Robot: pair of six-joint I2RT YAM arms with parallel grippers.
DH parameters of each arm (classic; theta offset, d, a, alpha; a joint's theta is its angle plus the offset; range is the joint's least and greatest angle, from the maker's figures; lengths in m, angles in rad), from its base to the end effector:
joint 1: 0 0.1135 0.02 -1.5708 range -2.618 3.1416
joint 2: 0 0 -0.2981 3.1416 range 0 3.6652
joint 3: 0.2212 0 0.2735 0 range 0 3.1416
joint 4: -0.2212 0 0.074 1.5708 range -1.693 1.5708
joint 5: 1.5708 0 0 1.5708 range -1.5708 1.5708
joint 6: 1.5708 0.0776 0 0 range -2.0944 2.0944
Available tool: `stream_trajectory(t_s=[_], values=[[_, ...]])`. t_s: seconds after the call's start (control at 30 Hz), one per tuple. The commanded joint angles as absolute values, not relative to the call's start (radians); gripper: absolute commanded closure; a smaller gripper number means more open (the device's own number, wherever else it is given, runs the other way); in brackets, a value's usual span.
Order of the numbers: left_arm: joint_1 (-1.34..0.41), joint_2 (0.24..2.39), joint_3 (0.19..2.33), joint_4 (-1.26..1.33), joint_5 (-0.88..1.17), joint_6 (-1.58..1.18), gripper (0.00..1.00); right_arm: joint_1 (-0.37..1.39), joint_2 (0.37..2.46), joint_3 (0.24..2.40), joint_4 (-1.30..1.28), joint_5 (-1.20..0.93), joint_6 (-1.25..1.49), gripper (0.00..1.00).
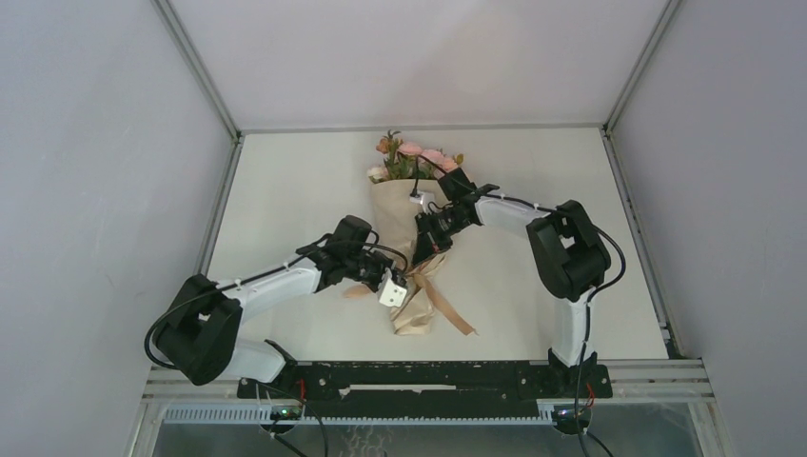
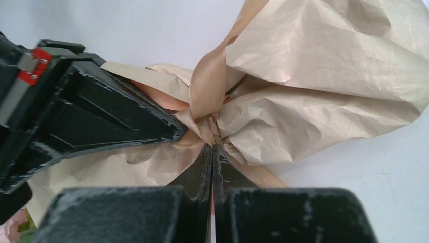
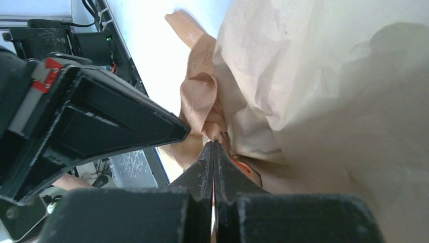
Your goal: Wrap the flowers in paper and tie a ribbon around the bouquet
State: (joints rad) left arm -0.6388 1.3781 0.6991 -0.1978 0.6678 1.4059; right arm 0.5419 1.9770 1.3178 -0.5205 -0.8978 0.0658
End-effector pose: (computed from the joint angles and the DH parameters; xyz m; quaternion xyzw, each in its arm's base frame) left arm 0.2078 -0.2142 0.1815 0.8163 0.3681 -0.1656 0.4133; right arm 0.3389 0.2749 0.1582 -0.2903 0.8390 0.4586 0.0397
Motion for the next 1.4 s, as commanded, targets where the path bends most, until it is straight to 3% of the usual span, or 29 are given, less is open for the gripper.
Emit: stream_trajectory(t_s=[0.0, 0.37, 0.43, 0.5, 0.53, 0.7, 0.93, 1.03, 1.37], values=[[-0.634, 1.385, 0.68, -0.205, 0.663, 1.474, 1.0, 0.541, 1.904, 1.334, -0.505, -0.9, 0.07, 1.0], [-0.636, 1.385, 0.673, -0.216, 0.677, 1.525, 1.0, 0.521, 1.868, 1.302, -0.454, -0.845, 0.112, 1.0], [-0.636, 1.374, 0.673, -0.224, 0.671, 1.524, 0.84, 0.507, 1.854, 1.273, -0.413, -0.843, 0.141, 1.0], [-0.634, 1.355, 0.676, -0.235, 0.663, 1.506, 0.58, 0.5, 1.849, 1.258, -0.389, -0.844, 0.155, 1.0], [-0.635, 1.339, 0.68, -0.239, 0.658, 1.482, 0.49, 0.501, 1.85, 1.258, -0.389, -0.845, 0.155, 1.0], [-0.603, 1.241, 0.723, -0.278, 0.584, 1.151, 0.39, 0.508, 1.856, 1.248, -0.371, -0.847, 0.164, 1.0], [-0.545, 1.258, 0.748, -0.475, 0.484, 0.9, 0.16, 0.517, 1.862, 1.247, -0.351, -0.851, 0.173, 1.0], [-0.562, 1.312, 0.773, -0.452, 0.453, 0.82, 0.13, 0.518, 1.858, 1.247, -0.356, -0.848, 0.17, 1.0], [-0.628, 1.396, 0.839, -0.469, 0.366, 0.785, 0.23, 0.514, 1.85, 1.236, -0.355, -0.842, 0.162, 1.0]])
